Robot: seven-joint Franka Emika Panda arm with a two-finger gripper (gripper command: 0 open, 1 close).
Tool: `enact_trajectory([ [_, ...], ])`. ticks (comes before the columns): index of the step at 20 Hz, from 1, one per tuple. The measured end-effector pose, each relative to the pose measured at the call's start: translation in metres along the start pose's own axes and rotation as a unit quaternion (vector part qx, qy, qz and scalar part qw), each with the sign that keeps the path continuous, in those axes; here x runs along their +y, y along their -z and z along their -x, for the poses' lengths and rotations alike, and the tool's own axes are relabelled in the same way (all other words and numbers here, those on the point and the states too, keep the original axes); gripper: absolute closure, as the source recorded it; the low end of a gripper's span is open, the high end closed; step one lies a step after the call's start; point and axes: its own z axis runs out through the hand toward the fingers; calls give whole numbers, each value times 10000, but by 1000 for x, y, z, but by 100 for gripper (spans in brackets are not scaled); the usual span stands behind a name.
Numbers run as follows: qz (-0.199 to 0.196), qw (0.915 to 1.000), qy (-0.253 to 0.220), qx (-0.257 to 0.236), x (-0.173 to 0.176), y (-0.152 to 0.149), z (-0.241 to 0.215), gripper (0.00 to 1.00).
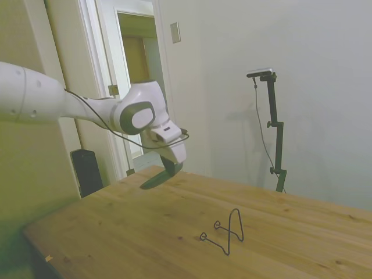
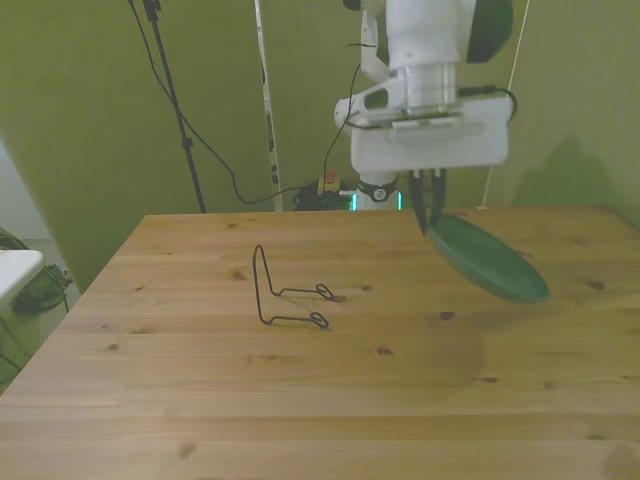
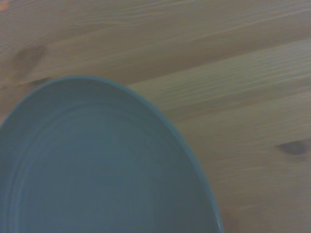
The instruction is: Unload the plate
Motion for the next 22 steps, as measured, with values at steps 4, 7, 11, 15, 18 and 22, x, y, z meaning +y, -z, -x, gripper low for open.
enact_trajectory([
  [4, 40, 9994, -147, -320, 7, -57, -8, 100],
  [7, 104, 9989, -183, -421, 21, -76, -20, 100],
  [11, 179, 9987, -105, -464, 40, -86, -29, 0],
  [15, 306, 9981, -10, -527, 55, -97, -32, 0],
  [18, 322, 9981, 13, -528, 59, -98, -34, 0],
  [22, 307, 9982, 32, -518, 59, -96, -35, 0],
])
